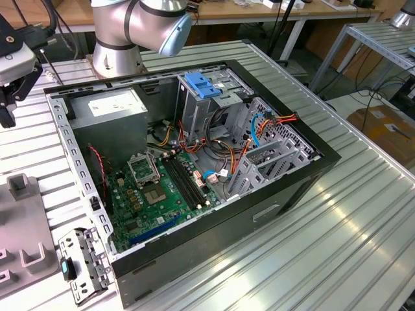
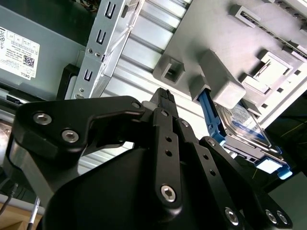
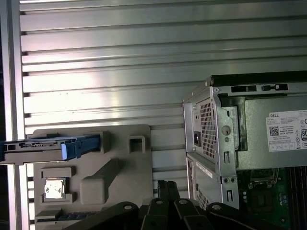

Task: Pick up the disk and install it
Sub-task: 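Reach for the disk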

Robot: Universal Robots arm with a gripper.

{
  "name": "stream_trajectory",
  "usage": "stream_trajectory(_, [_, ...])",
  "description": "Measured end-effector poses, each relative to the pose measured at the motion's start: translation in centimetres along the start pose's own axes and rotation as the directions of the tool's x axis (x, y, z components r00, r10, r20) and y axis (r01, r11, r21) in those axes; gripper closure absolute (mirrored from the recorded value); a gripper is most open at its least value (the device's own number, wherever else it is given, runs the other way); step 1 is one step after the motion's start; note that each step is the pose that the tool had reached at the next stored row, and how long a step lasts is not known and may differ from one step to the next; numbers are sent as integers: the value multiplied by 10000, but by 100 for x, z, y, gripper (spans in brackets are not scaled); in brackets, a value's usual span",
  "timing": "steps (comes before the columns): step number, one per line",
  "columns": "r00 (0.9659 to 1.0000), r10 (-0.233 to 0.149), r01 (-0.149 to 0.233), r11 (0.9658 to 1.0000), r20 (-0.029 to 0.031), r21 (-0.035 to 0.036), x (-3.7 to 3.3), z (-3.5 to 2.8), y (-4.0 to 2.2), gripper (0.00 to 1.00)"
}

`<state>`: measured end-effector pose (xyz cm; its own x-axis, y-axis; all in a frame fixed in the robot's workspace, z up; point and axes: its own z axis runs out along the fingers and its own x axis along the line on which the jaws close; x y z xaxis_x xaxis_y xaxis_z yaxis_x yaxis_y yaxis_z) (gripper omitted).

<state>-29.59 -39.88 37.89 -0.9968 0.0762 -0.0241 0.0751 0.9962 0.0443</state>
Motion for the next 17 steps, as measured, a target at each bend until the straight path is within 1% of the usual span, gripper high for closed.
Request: stream_trajectory(17, [10000,0,0,10000,1,-1,38,26,-1,89])
